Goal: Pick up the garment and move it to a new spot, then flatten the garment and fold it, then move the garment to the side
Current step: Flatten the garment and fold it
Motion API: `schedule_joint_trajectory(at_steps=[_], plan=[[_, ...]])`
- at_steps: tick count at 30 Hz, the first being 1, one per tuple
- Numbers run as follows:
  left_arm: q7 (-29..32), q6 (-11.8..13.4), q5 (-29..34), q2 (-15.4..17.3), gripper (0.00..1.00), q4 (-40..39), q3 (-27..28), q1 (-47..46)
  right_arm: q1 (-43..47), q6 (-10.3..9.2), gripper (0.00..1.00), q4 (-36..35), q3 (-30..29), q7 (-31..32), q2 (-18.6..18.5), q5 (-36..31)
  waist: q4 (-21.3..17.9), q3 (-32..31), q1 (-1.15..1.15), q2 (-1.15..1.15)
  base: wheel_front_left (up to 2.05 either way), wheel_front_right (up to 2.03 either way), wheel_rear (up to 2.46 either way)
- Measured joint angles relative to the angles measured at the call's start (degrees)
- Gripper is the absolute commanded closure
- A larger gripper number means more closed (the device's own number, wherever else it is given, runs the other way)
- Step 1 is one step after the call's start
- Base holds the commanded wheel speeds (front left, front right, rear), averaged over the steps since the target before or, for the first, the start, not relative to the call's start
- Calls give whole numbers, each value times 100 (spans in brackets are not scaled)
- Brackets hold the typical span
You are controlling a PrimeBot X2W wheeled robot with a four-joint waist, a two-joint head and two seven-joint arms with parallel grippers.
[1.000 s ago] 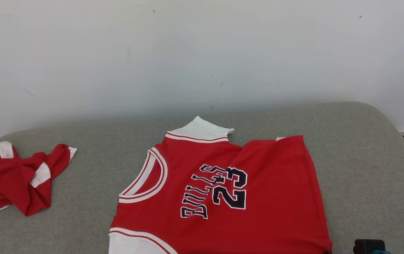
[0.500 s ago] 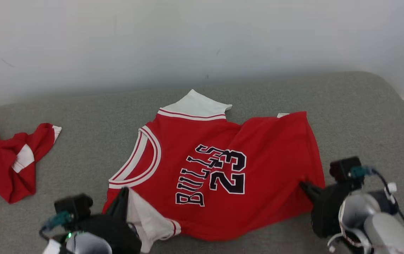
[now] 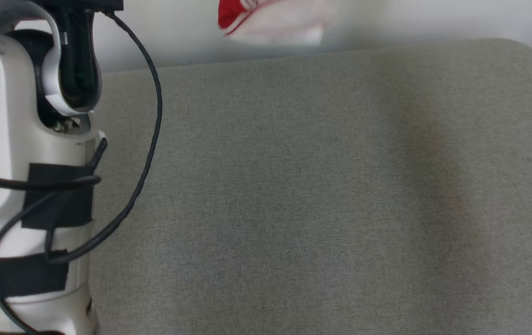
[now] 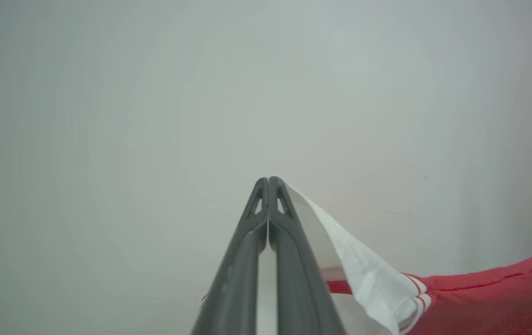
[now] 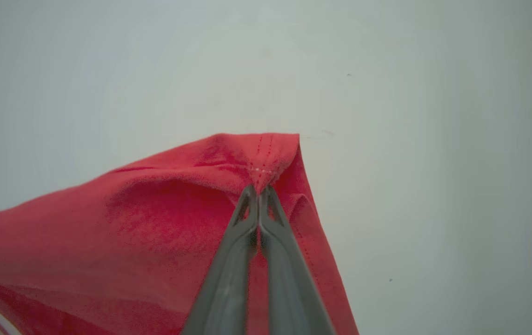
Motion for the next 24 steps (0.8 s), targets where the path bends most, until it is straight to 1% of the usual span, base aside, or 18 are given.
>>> schedule_joint_trajectory(at_steps=[2,5,7,10,14,17,20,24], plan=[[-203,1,148,12,100,67,-116,258,444,147,100,166,192,-65,-75,-57,37,73,-1,-1,0,0,0],[-332,0,156,3,100,539,-246,1227,1500,354,100,653,370,-96,-113,-69,81,194,1,1,0,0,0],[-401,-4,111,4,100,951,-261,1963,2138,422,100,981,565,-121,-89,-127,101,266,1,2,0,0,0],[-494,-108,88,63,100,1513,-360,2774,2777,477,100,1434,731,-169,127,-125,100,323,0,1,0,0,0],[-670,-160,111,86,100,2020,-457,3272,3169,494,100,1951,801,-301,291,-96,80,234,-1,1,0,0,0],[-839,-236,90,116,100,2215,-447,3412,3248,501,100,2125,825,-396,387,-32,60,102,-2,-1,0,0,0],[-979,-253,78,102,100,2242,-444,3595,3286,544,100,2267,865,-495,414,-32,44,-69,-2,0,0,0,0],[-1070,-260,68,102,100,2203,-436,4101,3503,577,100,2371,879,-577,407,-23,35,-348,-3,-1,0,0,0]])
